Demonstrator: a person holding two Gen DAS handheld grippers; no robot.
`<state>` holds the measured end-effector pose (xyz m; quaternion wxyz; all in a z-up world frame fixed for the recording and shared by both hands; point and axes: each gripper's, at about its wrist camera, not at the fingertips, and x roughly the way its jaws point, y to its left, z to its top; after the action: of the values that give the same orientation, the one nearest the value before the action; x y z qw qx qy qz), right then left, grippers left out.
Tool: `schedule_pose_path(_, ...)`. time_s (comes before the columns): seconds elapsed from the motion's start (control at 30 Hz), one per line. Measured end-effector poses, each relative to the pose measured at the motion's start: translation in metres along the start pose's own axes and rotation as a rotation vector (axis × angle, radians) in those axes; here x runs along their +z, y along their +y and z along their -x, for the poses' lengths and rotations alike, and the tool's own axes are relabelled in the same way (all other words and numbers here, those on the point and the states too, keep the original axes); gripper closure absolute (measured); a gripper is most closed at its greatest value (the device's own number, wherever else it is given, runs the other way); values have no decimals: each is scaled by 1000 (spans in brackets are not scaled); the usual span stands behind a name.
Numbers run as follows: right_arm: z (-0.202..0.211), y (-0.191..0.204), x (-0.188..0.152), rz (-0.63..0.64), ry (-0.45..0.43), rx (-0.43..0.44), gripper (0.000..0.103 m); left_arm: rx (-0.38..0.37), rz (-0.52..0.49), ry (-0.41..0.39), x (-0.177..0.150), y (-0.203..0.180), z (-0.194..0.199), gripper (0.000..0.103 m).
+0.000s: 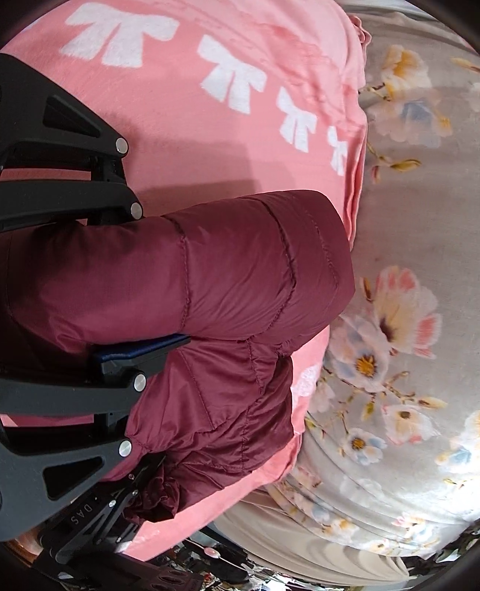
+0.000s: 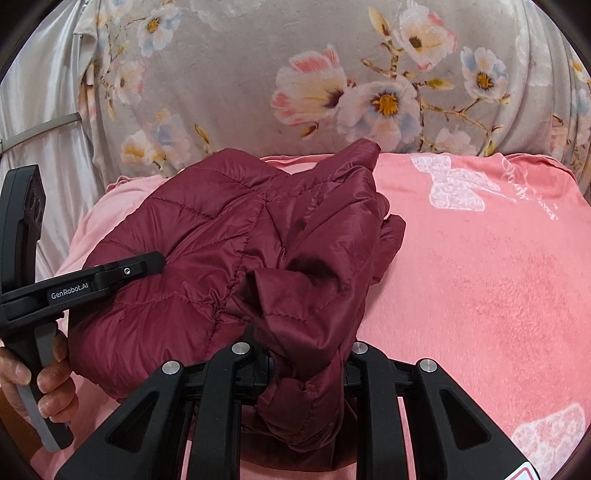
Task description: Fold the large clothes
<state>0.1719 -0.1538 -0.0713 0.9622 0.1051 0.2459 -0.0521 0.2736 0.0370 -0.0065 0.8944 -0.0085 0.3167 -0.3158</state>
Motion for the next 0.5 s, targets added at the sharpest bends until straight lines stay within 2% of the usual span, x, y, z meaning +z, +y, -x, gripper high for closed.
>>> schedule_pose_path(0.33, -12, -4, -3, -15, 62, -7, 80, 20, 19, 1, -15, 9, -6, 59)
schedule_pose_path(0.5, -11, -10, -4, -37, 124, -11, 65, 36, 36, 16, -18, 10, -7, 52)
